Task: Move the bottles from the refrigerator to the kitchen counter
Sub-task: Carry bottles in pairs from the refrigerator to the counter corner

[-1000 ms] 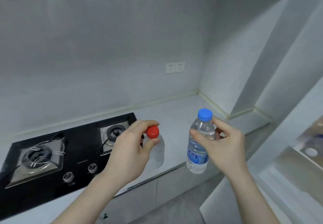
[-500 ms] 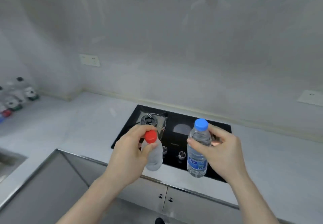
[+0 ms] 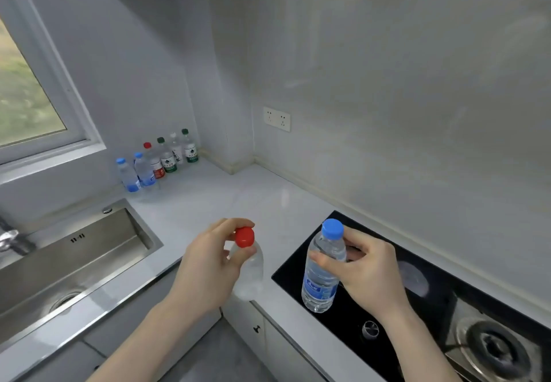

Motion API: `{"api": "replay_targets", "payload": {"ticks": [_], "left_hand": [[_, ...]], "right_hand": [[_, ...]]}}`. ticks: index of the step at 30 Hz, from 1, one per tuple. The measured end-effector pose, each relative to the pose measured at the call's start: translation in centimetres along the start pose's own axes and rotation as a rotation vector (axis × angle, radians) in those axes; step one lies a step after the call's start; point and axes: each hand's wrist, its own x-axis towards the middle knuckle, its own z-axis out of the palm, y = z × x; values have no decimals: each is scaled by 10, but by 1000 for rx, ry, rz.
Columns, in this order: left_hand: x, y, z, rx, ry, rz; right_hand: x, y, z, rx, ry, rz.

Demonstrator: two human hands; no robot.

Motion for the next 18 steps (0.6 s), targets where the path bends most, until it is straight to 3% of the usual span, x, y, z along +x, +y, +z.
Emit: {"api": "replay_targets", "payload": {"ticks": [8,18], "left_hand": [[70,-25,8,-3,84,-94],[109,-78,-27,35,240,-248]], "right_hand": [[101,30,13,27,-95,-24],[210,35,93,106,-312,-111]]}}
